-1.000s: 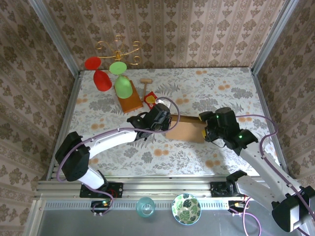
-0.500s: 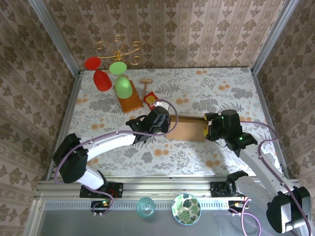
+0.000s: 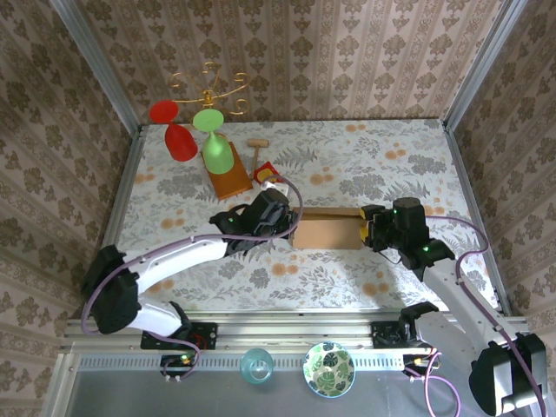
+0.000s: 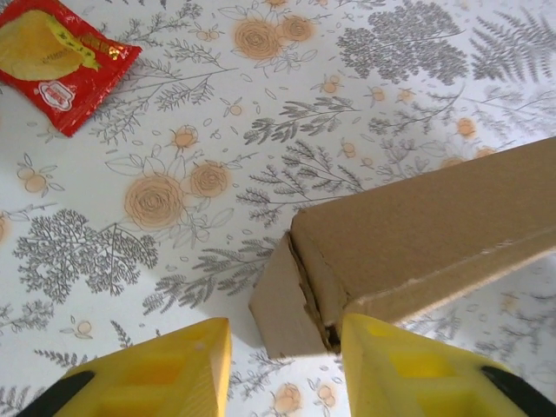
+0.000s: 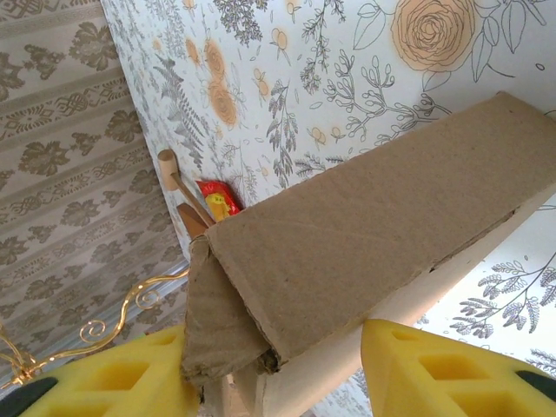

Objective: Fold the paper box

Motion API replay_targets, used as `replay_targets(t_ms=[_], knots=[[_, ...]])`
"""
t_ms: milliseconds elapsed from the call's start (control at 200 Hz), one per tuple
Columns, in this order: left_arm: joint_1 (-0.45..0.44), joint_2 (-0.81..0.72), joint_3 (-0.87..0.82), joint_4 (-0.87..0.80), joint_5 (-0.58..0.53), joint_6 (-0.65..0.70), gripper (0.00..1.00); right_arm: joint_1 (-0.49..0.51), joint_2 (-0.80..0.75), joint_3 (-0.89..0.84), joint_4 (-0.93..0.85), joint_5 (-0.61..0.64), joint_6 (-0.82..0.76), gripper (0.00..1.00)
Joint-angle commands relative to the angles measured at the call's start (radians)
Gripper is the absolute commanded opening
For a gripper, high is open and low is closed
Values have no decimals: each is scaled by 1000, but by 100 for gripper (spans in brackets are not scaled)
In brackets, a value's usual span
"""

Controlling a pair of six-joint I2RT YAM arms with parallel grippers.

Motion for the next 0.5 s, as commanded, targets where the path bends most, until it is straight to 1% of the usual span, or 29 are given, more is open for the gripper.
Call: replay_targets(t_ms=[0,140,260,355,495], knots=[[45,-85,-6,-42,116,-105,43,-7,5,-33,-48,6,-24,50],[129,-132,-25,-3,246,-246,45,-7,12,-37,-43,-1,-28,49],[193,-100,-16,38,355,-347,45,-7,10,-32,-55,-1,-38,49],[204,-53,1,63,402,-369,45,-8,8,-34,-60,-4,-37,49],[209,8,-16,152,466,-422,46,-7,5,-35,-62,-1,-36,50]])
